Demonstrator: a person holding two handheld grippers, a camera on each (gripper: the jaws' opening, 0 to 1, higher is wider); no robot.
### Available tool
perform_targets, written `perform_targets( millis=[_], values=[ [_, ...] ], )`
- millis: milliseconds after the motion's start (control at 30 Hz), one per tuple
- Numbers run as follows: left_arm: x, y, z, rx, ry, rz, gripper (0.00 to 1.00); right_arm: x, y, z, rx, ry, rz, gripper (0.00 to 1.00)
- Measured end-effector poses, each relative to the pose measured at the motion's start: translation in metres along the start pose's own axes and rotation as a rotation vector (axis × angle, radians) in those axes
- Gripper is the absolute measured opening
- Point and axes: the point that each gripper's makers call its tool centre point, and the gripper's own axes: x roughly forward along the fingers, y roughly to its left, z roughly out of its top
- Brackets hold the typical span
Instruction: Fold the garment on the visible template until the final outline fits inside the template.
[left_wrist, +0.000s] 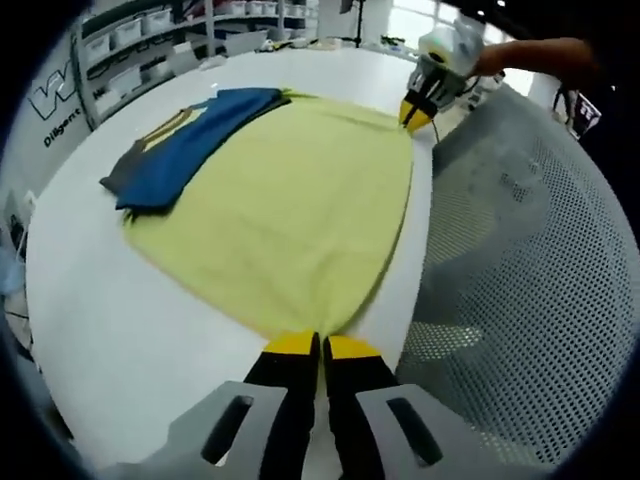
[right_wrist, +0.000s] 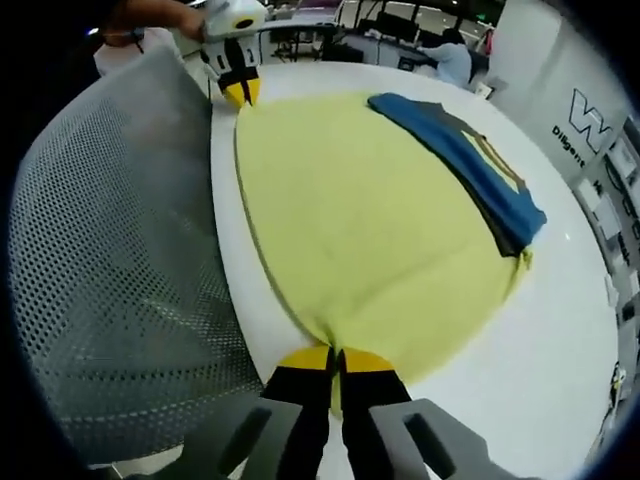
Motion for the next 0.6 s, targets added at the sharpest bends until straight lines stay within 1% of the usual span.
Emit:
perform_targets(
  millis=[33,67,100,133,233,467,600],
  values=[
    [-0.001,-0.005,-0.002,0.012,0.018,-0.016,0.0,-0.001,0.004,0.0,-0.003,0.002,0.017,0.0],
    [-0.003,-0.008,-0.005,0.051,0.04,-0.025,0.0,-0.003,0.007,0.0,-0.006,0.005,0.027,0.0],
    [-0.004,-0.009,-0.006,0.098,0.053,-0.023,0.0,-0.005,0.011,0.0,-0.01,0.006,0.037,0.0],
    [-0.005,-0.012,-0.006,0.109,0.062,-0.022,0.0,-0.006,0.013,0.001,-0.015,0.006,0.04,0.0],
    [-0.011,-0.015,-0.001,0.089,0.052,-0.034,0.0,-0.012,0.014,0.003,-0.033,0.011,0.042,0.0],
    [-0.029,-0.017,0.007,0.089,0.037,-0.042,0.0,-0.031,0.013,0.01,-0.046,-0.005,0.047,0.0],
    [-0.043,-0.021,0.012,0.15,0.041,-0.056,0.0,-0.046,0.017,0.018,-0.072,-0.012,0.064,0.0]
  ],
)
